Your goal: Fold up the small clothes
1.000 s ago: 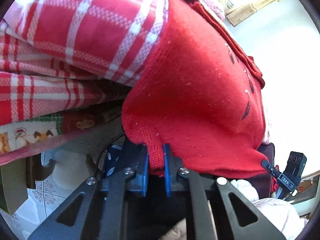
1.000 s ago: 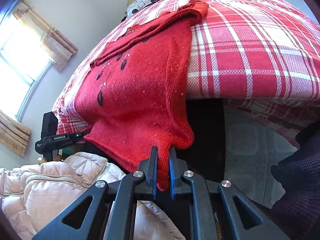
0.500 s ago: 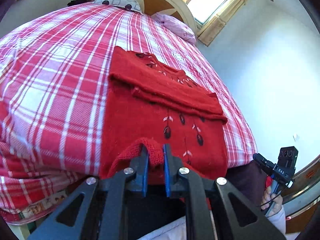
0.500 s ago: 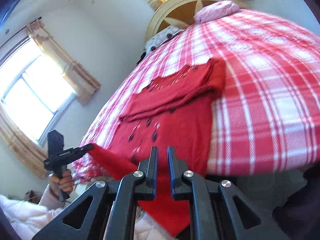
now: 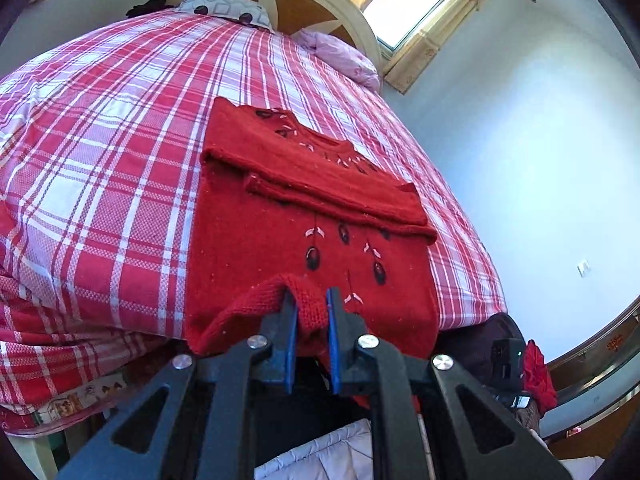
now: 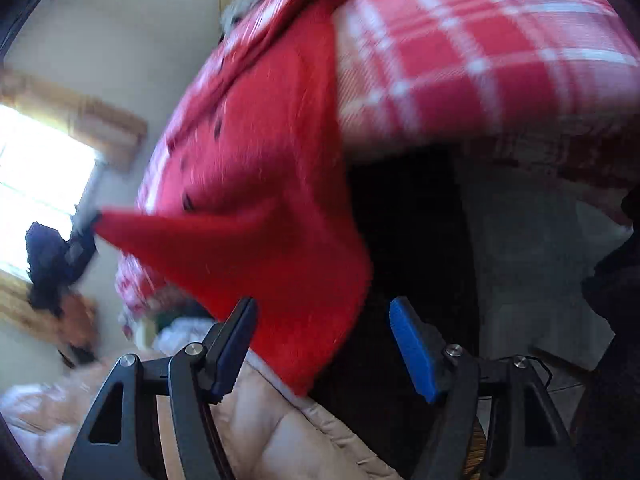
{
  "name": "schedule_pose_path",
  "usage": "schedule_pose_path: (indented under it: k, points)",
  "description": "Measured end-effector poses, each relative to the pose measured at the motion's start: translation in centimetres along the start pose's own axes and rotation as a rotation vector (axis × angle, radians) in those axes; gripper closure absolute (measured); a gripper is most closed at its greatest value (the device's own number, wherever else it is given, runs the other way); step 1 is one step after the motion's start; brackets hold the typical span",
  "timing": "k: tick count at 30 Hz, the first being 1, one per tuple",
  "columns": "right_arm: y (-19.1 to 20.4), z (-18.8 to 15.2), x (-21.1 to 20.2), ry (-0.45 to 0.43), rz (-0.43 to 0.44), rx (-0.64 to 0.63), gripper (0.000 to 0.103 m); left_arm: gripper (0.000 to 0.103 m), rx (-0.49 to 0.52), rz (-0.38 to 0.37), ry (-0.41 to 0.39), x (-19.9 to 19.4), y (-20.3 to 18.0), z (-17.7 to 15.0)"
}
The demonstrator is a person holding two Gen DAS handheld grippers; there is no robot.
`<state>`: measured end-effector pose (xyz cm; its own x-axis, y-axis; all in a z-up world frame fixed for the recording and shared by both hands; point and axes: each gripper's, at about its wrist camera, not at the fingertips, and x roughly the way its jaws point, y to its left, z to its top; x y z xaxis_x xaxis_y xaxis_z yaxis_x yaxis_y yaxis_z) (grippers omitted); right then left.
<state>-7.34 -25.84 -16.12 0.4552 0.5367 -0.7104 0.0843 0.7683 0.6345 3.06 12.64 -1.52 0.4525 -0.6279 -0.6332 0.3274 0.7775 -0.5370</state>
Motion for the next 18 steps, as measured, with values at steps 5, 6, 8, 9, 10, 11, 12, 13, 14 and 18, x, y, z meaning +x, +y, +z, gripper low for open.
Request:
schedule_pose_path:
  k: [5, 6, 8, 9, 10, 11, 12, 13, 14, 18]
  points:
    - [3.0, -0.6, 1.9, 0.072, -0.1, -0.153, 0.045, 0.089, -0.015, -0.007, 0.007, 0.0, 0.4, -0.2]
    - [3.6, -0.9, 1.9, 0.084, -0.101, -0.179, 0.054, 0.089, -0.016, -0.007, 0.006, -0.1, 0.5, -0.3]
    - [4.0, -1.1, 2.3, 0.118, -0.089, -0.192, 0.09, 0.089, -0.02, -0.011, 0.003, -0.2, 0.6, -0.2]
    - [4.1, -1.3, 2.9, 0.133, -0.088, -0.186, 0.091, 0.089, -0.022, -0.01, 0.002, -0.2, 0.7, -0.2]
    - [3.8, -1.3, 3.2, 0.135, -0.078, -0.174, 0.092, 0.089, -0.024, -0.007, 0.002, -0.3, 0.8, -0.2]
    - [3.3, -1.3, 3.3, 0.132, -0.061, -0.161, 0.094, 0.089, -0.028, -0.004, 0.004, -0.3, 0.9, -0.2]
    - [3.2, -1.0, 3.0, 0.127, -0.04, -0.147, 0.095, 0.089, -0.031, -0.004, 0.005, -0.3, 1.0, -0.2]
    - [3.1, -0.8, 2.4, 0.108, -0.005, -0.132, 0.095, 0.089, -0.034, -0.004, 0.006, -0.3, 1.0, -0.1]
    - [3.0, -0.3, 1.4, 0.075, 0.058, -0.108, 0.095, 0.089, -0.035, -0.005, 0.007, -0.4, 1.0, 0.0]
    - [3.4, 2.6, -2.6, -0.054, 0.241, -0.064, 0.095, 0.089, -0.028, 0.007, -0.005, -0.6, 1.0, 1.5]
